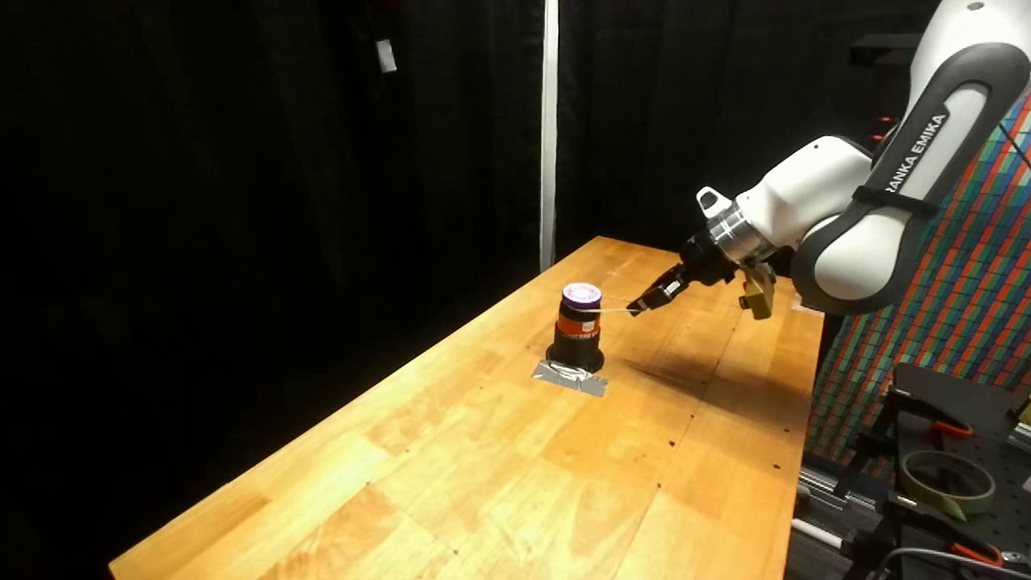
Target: Put the rubber band on the cup
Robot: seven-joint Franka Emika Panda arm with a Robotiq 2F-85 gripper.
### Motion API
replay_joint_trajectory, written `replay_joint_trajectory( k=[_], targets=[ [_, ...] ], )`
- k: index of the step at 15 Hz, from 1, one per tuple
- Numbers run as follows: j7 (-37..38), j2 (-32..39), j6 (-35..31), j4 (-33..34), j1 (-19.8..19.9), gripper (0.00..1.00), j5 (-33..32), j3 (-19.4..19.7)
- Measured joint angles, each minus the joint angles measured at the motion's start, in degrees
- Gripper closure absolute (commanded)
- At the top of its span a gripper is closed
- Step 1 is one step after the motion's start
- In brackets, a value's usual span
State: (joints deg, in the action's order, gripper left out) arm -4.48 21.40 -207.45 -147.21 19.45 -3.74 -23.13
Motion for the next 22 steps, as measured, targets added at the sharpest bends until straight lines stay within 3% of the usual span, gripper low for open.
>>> replay_joint_trajectory(
  k=[7,14,20,22],
  targets=[
    [9.3,2.4,-11.3,-1.1,-3.3,0.91,-11.3,7.6],
    [11.3,4.6,-23.6,-1.8,-8.0,0.92,-11.7,12.9],
    [12.4,6.0,-29.9,-2.0,-9.6,0.91,-11.7,14.8],
    [12.8,6.2,-31.6,-2.3,-9.7,0.65,-11.7,15.0]
  ],
)
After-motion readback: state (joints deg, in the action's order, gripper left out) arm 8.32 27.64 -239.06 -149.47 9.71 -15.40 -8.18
